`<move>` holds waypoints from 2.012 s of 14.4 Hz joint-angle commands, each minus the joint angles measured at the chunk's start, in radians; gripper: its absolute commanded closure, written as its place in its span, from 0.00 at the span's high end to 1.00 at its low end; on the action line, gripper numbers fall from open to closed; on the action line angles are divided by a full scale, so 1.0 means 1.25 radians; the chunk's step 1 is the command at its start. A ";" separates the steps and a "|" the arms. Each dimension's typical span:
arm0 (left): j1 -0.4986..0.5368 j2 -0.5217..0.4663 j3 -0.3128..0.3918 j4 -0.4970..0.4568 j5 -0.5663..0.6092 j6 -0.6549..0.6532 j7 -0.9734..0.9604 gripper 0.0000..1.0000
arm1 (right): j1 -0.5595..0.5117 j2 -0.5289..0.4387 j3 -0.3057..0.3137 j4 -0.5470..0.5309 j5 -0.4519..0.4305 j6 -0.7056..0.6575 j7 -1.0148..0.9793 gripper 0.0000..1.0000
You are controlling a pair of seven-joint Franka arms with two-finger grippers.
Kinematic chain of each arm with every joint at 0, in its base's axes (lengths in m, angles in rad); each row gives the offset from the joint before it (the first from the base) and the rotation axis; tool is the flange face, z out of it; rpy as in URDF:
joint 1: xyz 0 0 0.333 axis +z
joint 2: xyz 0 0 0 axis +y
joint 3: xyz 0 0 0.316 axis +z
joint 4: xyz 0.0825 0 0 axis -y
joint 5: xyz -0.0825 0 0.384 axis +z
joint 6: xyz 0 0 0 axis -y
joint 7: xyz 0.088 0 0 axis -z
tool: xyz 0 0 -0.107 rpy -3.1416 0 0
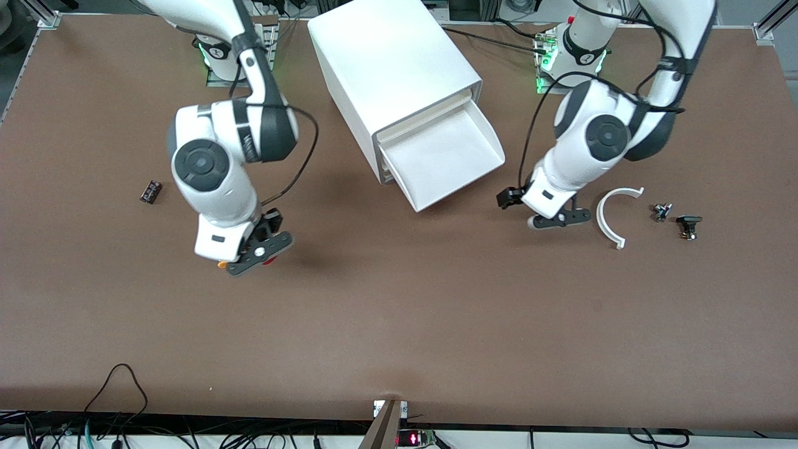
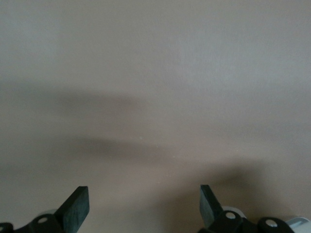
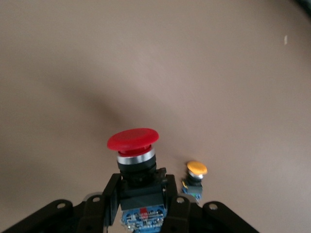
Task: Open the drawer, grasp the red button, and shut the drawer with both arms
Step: 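Carry the red button to the table while the left gripper reaches the drawer, then push the drawer shut with the left gripper while the right gripper lowers the button, then release the red button beside the yellow button and retract both grippers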
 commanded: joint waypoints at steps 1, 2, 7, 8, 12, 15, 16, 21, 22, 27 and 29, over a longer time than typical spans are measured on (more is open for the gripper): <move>-0.033 -0.019 -0.020 -0.040 -0.009 0.020 -0.067 1.00 | -0.035 -0.030 0.024 -0.114 0.004 0.091 0.019 0.37; -0.054 -0.019 -0.020 -0.047 -0.009 0.021 -0.095 1.00 | -0.041 -0.031 0.039 -0.155 0.011 0.140 0.020 0.36; -0.107 -0.021 -0.056 -0.075 -0.106 0.013 -0.110 1.00 | -0.067 -0.035 0.100 -0.273 0.013 0.239 0.165 0.34; -0.123 -0.021 -0.062 -0.085 -0.131 0.012 -0.110 1.00 | -0.069 -0.031 0.104 -0.290 0.013 0.254 0.181 0.34; -0.144 -0.027 -0.124 -0.102 -0.159 -0.012 -0.109 1.00 | -0.078 -0.027 0.117 -0.361 0.013 0.343 0.198 0.37; -0.144 -0.032 -0.170 -0.106 -0.159 -0.039 -0.105 1.00 | -0.085 -0.033 0.120 -0.357 0.013 0.334 0.244 0.84; -0.144 -0.033 -0.171 -0.106 -0.159 -0.039 -0.105 1.00 | -0.085 -0.037 0.120 -0.349 0.013 0.329 0.262 1.00; -0.079 -0.048 -0.125 -0.093 -0.116 0.041 -0.100 1.00 | -0.089 -0.073 0.119 -0.262 0.011 0.183 0.281 1.00; -0.052 -0.060 -0.103 -0.077 -0.098 0.044 -0.096 1.00 | -0.095 -0.078 0.119 -0.224 0.009 0.134 0.283 1.00; 0.029 -0.157 0.017 0.013 -0.085 -0.071 0.100 1.00 | -0.159 -0.078 0.124 -0.031 0.004 -0.105 0.281 1.00; 0.068 -0.168 0.030 0.125 -0.057 -0.251 0.109 1.00 | -0.205 -0.080 0.153 0.055 0.004 -0.197 0.283 1.00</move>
